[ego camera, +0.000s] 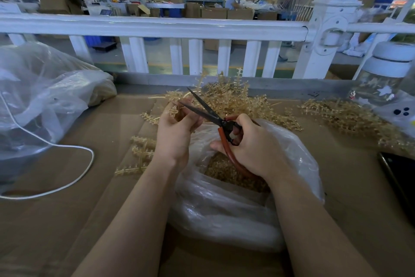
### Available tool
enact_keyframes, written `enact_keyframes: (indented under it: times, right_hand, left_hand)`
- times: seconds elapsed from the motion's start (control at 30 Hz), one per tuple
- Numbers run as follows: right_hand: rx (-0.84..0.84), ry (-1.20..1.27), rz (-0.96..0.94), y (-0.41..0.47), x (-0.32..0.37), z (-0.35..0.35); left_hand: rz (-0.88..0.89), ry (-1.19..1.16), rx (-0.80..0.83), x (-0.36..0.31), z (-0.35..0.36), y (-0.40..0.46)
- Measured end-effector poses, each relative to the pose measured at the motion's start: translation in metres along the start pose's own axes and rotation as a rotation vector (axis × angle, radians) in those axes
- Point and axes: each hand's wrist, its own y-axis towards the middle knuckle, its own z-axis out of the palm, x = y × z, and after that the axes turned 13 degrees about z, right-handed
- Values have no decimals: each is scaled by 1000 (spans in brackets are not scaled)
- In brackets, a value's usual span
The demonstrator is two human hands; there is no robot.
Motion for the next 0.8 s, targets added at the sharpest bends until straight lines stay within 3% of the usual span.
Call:
enact_keyframes:
  times: [0.8]
  right_hand:
    - [-84,-77,16,0,3,-1]
  left_hand:
    - [21,-93,-2,-1,-1,0]
